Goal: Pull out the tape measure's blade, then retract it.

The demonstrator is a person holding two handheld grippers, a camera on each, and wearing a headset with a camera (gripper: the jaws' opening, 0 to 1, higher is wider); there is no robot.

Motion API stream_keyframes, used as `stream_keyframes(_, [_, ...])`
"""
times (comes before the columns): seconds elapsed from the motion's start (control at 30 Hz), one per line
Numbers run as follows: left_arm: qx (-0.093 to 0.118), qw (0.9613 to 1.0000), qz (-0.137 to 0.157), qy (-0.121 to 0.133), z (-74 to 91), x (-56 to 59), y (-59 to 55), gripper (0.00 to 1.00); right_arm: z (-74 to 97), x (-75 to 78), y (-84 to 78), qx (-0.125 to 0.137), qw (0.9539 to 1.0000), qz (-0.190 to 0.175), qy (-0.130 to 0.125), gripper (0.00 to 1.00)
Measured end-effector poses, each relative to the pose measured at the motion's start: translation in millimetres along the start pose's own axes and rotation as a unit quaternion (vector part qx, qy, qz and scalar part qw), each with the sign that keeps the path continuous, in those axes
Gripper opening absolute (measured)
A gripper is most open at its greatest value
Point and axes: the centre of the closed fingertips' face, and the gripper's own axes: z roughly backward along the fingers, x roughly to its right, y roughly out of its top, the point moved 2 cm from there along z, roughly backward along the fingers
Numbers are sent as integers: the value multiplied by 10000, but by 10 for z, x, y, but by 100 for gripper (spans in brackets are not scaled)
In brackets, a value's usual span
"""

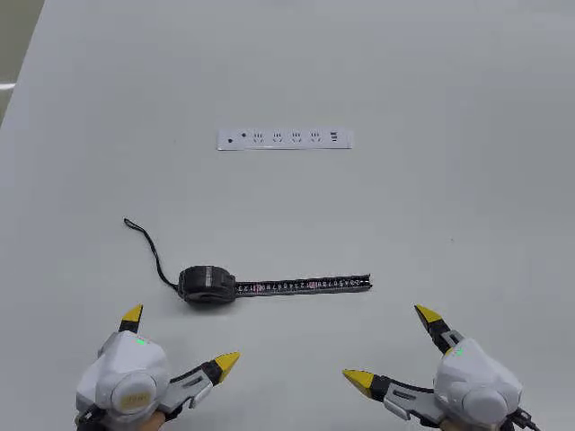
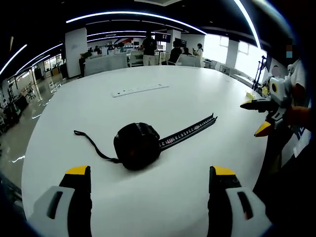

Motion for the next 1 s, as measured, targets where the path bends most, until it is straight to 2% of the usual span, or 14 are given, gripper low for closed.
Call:
stream_keyframes(0.2, [69, 9999, 58, 111, -50, 28, 37, 99, -30, 23, 4, -12, 10000, 59, 62, 91])
stream_keyframes(0.4, [174, 9991, 210, 322, -122, 55, 41, 99, -66, 71, -19, -34, 9994, 280, 199, 86])
stream_keyframes(0.6, [315, 9970, 416, 573, -178, 2, 69, 96, -104, 152, -22, -79, 9980, 517, 356, 80])
stream_keyframes(0.9, [453, 9930, 717, 818, -248, -51, 92, 94, -211, 234, -45, -197, 9923, 982, 732, 69])
stream_keyframes(1.0, [495, 9929, 651, 861, -267, -39, 104, 93, -250, 267, -34, -232, 9907, 1073, 806, 67])
